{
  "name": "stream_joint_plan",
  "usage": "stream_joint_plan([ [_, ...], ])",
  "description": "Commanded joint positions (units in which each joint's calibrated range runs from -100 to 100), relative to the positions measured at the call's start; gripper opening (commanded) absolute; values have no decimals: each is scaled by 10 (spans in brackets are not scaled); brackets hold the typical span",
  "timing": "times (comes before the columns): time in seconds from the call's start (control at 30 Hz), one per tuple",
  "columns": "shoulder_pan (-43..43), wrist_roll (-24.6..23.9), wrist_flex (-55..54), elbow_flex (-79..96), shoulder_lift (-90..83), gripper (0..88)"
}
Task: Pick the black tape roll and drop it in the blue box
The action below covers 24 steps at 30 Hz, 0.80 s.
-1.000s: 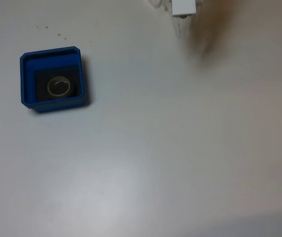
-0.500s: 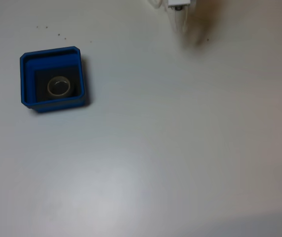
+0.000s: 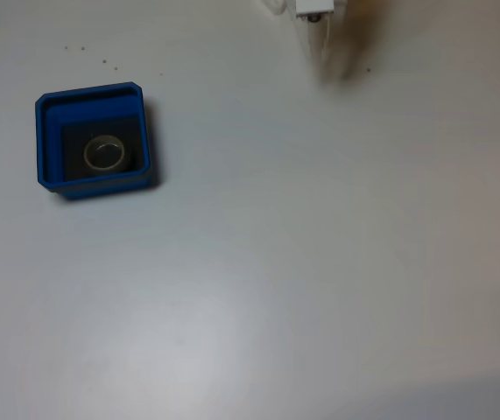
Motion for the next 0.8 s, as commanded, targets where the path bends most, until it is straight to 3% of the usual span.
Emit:
stream_joint_plan([
  [0.0,5,3,-7,1,-50,9],
  [0.2,5,3,-6,51,-155,9],
  [0.77,5,3,-5,241,-150,9],
])
